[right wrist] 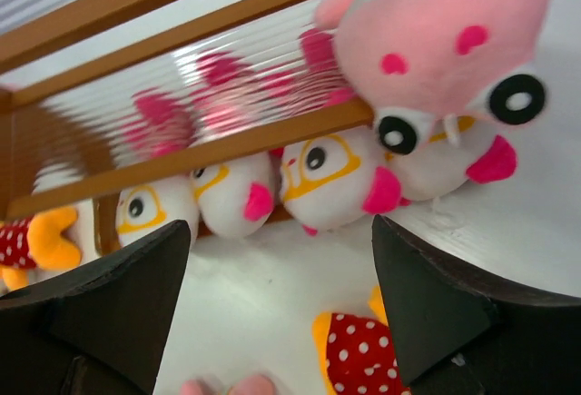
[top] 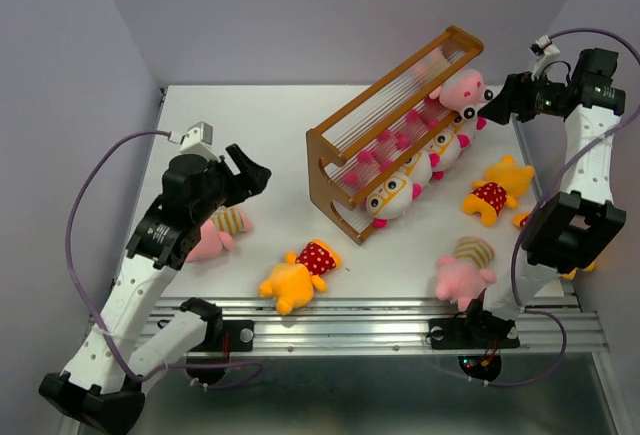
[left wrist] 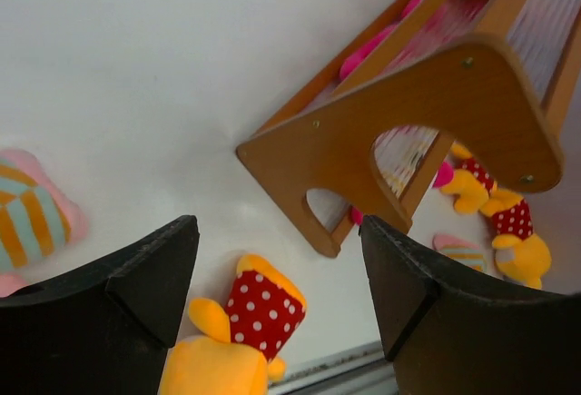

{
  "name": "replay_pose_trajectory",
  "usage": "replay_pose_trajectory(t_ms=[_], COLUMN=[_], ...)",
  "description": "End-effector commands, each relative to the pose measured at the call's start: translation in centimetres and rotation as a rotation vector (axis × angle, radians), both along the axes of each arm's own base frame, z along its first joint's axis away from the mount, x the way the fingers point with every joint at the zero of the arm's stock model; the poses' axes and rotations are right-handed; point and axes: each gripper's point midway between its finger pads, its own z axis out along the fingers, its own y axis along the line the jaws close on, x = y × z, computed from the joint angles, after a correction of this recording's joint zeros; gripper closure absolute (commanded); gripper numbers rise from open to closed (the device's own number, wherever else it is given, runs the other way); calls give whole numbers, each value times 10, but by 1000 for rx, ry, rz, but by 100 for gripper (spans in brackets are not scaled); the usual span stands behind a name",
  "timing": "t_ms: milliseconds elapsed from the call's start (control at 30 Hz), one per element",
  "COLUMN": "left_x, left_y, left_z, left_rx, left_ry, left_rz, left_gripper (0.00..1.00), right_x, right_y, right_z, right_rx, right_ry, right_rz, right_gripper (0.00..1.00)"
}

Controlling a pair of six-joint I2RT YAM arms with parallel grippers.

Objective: Place and organize the stuffed toys onto the shelf

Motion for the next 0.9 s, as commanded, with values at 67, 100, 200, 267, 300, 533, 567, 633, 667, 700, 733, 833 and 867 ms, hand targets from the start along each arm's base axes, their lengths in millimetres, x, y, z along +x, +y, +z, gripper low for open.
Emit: replay_pose_trajectory(t_ms=[67, 100, 200, 267, 300, 533, 567, 633, 667, 700, 733, 833, 867], left_x=[-44, -50, -77, -96, -101, -105, -107, -107, -107, -106, -105, -103, -102], left_y=[-39, -45, -69, -83, -88, -110, -112, -122, -126, -129, -131, -140, -141], left_z=[-79, -86, -120, -134, -141, -169, -173, -183, -186, -189, -198, -211, -214], left_rx=[-51, -54, -14, 12, 30, 155, 169, 212, 224, 238, 258, 306, 317], left_ry=[332, 362, 510, 569, 596, 635, 643, 647, 646, 646, 664, 664, 665], left_rz=[-233, -265, -382, -461, -483, -565, -572, -595, -602, -604, -607, -612, -612], left_gripper=[21, 22, 22, 22, 21, 21, 21, 21, 21, 21, 21, 22, 24], right_x=[-99, -108, -135, -146, -152, -174, -175, -176, -176, -177, -177, -178, -180], right_y=[59, 66, 82, 86, 91, 109, 109, 110, 111, 114, 114, 115, 118], right_z=[-3, -7, -16, -17, -21, -19, -20, -21, -20, -20, -20, -19, -19], right_rx=[-58, -57, -77, -76, -74, -37, -33, -25, -23, -16, -12, -4, -5], right_ry=[2, 9, 4, -3, -4, -16, -12, -10, -12, -7, -10, -9, -10], right_rz=[293, 306, 341, 348, 368, 420, 420, 422, 422, 430, 430, 431, 440], right_gripper=[14, 14, 14, 14, 14, 14, 14, 14, 14, 14, 14, 14, 14])
